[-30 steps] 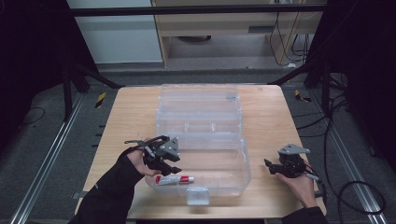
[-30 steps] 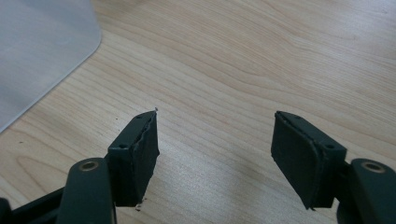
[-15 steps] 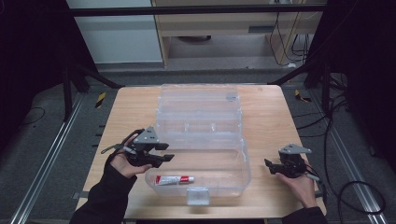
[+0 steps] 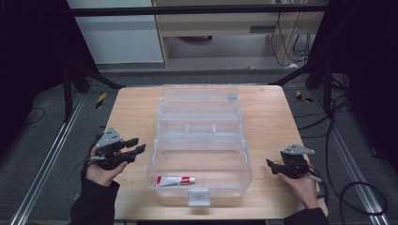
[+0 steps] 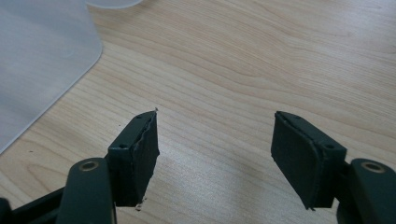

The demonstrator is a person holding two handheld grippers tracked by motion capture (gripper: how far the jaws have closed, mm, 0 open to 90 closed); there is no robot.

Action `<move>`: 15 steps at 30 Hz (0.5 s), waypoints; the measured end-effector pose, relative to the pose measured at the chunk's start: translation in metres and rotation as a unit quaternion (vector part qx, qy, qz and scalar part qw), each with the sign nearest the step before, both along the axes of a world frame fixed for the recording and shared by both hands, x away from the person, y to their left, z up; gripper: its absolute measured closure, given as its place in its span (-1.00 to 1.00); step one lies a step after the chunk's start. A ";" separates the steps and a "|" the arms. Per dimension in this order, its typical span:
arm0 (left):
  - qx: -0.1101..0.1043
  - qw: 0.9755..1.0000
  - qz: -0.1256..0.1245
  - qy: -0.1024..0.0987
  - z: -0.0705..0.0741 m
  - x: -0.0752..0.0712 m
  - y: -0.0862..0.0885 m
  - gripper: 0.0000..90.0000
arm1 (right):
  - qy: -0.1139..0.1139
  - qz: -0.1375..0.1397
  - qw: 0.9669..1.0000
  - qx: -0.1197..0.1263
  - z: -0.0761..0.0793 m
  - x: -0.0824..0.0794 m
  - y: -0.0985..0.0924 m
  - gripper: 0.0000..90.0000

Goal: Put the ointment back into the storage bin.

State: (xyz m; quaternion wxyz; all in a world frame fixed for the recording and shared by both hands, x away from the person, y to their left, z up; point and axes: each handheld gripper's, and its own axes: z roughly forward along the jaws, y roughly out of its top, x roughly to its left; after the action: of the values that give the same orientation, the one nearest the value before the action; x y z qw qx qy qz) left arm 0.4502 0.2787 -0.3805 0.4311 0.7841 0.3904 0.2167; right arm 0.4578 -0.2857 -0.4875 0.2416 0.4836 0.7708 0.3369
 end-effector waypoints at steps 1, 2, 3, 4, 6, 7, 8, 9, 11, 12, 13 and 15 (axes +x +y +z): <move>-0.001 1.000 0.017 -0.004 -0.002 0.000 0.005 0.34 | -0.001 0.000 1.000 0.000 0.000 0.000 0.000 -0.28; -0.004 0.999 0.032 -0.005 -0.004 0.000 0.010 0.35 | -0.002 -0.001 1.000 0.000 0.000 0.000 0.000 -0.27; -0.006 0.999 0.042 0.000 -0.006 0.000 0.014 0.35 | -0.001 -0.001 1.000 0.003 0.000 0.000 0.000 -0.27; -0.008 0.998 0.054 0.001 -0.008 0.001 0.018 0.36 | 0.000 -0.001 1.000 0.004 0.001 0.000 0.000 -0.27; 0.000 0.997 0.075 0.007 -0.014 0.003 0.024 0.35 | 0.000 0.000 1.000 0.002 0.001 0.000 0.000 -0.27; -0.001 0.997 0.080 0.010 -0.017 0.005 0.027 0.34 | -0.002 0.001 1.000 -0.001 0.000 0.000 -0.001 -0.27; -0.001 0.996 0.087 0.015 -0.021 0.006 0.029 0.33 | -0.001 0.001 1.000 0.000 0.000 0.000 -0.001 -0.27; 0.001 0.995 0.096 0.018 -0.024 0.008 0.031 0.31 | 0.000 -0.001 1.000 0.003 0.001 -0.001 0.000 -0.27; 0.007 0.994 0.110 0.021 -0.032 0.011 0.036 0.25 | 0.000 -0.001 1.000 0.002 0.001 -0.001 -0.001 -0.26; 0.009 0.993 0.117 0.027 -0.037 0.013 0.038 0.21 | -0.002 -0.001 1.000 0.003 0.002 -0.001 -0.001 -0.25; 0.009 0.992 0.123 0.030 -0.041 0.014 0.040 0.19 | -0.003 -0.001 1.000 0.006 0.002 -0.002 -0.001 -0.24; 0.012 0.990 0.132 0.040 -0.049 0.017 0.044 0.15 | -0.002 0.000 1.000 0.008 0.002 -0.002 -0.001 -0.24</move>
State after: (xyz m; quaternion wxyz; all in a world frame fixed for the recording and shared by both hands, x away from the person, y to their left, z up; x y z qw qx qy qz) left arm 0.4675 0.3227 -0.4298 0.3733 0.7387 0.5051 0.2447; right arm 0.4561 -0.2870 -0.4856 0.2391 0.4849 0.7678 0.3438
